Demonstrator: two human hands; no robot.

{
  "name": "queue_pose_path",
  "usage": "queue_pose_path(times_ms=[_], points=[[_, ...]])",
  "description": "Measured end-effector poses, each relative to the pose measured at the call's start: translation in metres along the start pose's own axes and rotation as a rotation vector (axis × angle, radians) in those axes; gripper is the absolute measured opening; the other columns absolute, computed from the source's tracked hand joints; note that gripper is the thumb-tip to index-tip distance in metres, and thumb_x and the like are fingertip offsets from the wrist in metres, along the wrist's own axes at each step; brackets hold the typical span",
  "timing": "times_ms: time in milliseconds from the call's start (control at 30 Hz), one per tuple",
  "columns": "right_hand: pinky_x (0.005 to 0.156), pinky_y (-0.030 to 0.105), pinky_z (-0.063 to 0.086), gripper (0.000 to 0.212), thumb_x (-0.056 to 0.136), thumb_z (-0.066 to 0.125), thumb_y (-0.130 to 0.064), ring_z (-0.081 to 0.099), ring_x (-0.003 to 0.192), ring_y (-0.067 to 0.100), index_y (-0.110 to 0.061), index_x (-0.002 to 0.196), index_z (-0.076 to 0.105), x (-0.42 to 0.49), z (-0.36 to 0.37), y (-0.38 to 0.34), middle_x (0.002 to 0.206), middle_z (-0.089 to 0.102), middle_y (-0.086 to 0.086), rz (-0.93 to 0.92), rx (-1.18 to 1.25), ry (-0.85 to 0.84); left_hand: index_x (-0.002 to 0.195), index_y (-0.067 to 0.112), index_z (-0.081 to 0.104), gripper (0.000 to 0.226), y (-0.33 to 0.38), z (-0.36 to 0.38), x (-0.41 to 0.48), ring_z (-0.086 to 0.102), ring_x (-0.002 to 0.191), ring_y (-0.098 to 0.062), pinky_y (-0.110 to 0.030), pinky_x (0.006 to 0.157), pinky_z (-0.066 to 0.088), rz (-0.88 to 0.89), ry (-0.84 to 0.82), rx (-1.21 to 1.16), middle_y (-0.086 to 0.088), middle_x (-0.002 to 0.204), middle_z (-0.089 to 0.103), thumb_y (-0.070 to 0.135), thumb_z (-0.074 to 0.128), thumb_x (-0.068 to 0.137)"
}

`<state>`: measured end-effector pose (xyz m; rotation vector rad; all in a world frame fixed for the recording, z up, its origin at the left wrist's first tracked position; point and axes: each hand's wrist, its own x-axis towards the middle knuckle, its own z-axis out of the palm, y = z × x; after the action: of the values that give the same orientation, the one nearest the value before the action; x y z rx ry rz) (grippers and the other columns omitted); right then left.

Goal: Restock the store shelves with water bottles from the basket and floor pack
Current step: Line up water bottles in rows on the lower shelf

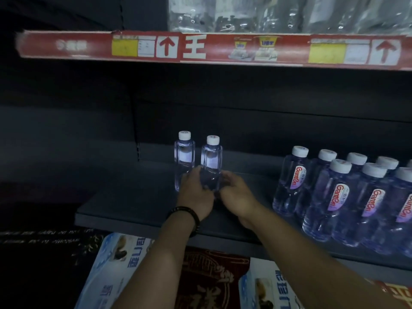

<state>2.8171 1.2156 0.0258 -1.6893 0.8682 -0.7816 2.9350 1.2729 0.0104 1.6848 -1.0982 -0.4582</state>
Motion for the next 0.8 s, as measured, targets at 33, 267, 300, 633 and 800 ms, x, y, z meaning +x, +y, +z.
queue_pose_path(times_ms=[33,267,300,633,800], points=[[0.090,0.039,0.062,0.029,0.090,0.064,0.001,0.076,0.102,0.025,-0.011,0.114,0.073,-0.005,-0.005,0.004,0.106,0.080,0.010,-0.006,0.003,0.000,0.154,0.027,0.042,0.058,0.001,-0.001,-0.001,0.047,0.133,-0.015,-0.036,0.118,0.041,0.003,-0.017,0.008,0.002,0.146,0.042,0.004,0.049,0.101],[0.103,0.046,0.057,0.039,0.082,0.072,-0.004,0.074,0.107,0.017,-0.024,0.116,0.071,-0.056,-0.045,0.017,0.107,0.079,-0.003,-0.045,-0.052,0.058,0.128,0.031,0.059,0.039,0.022,0.006,-0.020,0.060,0.104,0.005,-0.006,0.084,0.046,0.052,-0.221,-0.060,0.020,0.110,0.065,0.004,0.056,0.101],[0.103,0.044,0.058,0.040,0.086,0.069,0.002,0.074,0.107,0.015,-0.026,0.115,0.071,-0.065,-0.049,0.016,0.107,0.079,-0.004,-0.063,-0.074,0.062,0.128,0.032,0.056,0.039,0.025,0.010,-0.024,0.058,0.102,0.009,-0.004,0.080,0.045,0.058,-0.244,-0.074,0.022,0.108,0.063,0.004,0.057,0.101],[0.104,-0.011,0.001,0.065,0.103,0.060,-0.009,0.007,0.146,-0.012,-0.036,0.155,0.034,-0.126,-0.073,0.026,0.157,0.017,-0.024,-0.169,-0.540,0.048,0.123,0.030,0.059,0.022,0.036,0.049,-0.037,0.069,0.117,-0.019,-0.051,0.109,0.052,0.035,-0.343,-0.232,-0.001,0.122,0.072,0.020,0.049,0.106],[0.126,0.017,0.009,0.083,0.103,0.063,-0.017,0.000,0.162,0.007,-0.028,0.169,0.014,-0.141,-0.085,0.043,0.173,-0.012,-0.022,-0.236,-0.674,0.027,0.126,0.027,0.067,0.031,0.042,0.063,-0.039,0.072,0.114,-0.019,-0.048,0.107,0.054,0.027,-0.362,-0.255,-0.001,0.119,0.077,0.013,0.044,0.111]])
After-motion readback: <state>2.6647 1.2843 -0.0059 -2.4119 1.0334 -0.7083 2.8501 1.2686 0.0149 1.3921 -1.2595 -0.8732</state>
